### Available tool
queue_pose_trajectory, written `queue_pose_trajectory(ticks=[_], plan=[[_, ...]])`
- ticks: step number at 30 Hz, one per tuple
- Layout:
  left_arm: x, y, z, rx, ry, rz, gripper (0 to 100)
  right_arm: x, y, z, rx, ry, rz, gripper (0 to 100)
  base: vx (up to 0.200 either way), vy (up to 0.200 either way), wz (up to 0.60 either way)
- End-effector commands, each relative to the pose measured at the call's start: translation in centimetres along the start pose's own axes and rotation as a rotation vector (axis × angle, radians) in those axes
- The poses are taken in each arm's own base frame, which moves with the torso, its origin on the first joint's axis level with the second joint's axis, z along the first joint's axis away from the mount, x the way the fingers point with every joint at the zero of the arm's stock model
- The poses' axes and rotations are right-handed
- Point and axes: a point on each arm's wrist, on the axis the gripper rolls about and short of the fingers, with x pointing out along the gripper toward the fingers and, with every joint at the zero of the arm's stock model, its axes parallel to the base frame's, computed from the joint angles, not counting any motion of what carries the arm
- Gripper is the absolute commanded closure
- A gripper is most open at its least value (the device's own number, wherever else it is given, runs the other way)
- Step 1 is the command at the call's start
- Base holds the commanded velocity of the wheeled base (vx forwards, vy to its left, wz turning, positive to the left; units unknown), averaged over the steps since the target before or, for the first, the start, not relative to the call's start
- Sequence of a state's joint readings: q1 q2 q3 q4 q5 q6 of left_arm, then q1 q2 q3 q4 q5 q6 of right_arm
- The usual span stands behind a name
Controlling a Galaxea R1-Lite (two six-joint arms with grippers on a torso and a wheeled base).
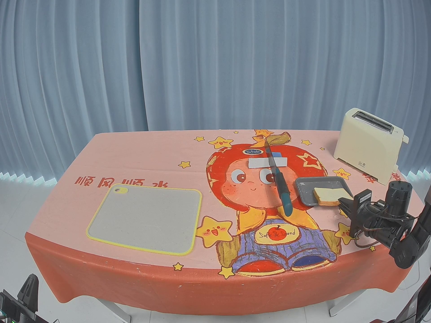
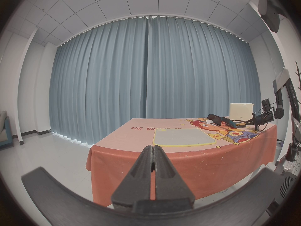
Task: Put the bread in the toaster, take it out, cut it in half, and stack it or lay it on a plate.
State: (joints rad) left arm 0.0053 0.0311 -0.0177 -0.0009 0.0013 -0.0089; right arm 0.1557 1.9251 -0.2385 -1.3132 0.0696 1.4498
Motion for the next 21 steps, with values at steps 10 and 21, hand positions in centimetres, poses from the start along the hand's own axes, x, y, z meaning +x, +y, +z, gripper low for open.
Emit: queue_pose_trajectory(ticks=[10,21], plan=[[0.1,0.0,-0.5,0.0,0.02,0.001,100,-0.6,1.4,0.0,-0.018,-0.001,0.064,100,0.0,0.0,0.0],[0.1,0.0,-0.5,0.0,0.018,0.001,100,-1.3,2.0,-0.3,-0.143,-0.001,0.095,100,0.0,0.0,0.0]])
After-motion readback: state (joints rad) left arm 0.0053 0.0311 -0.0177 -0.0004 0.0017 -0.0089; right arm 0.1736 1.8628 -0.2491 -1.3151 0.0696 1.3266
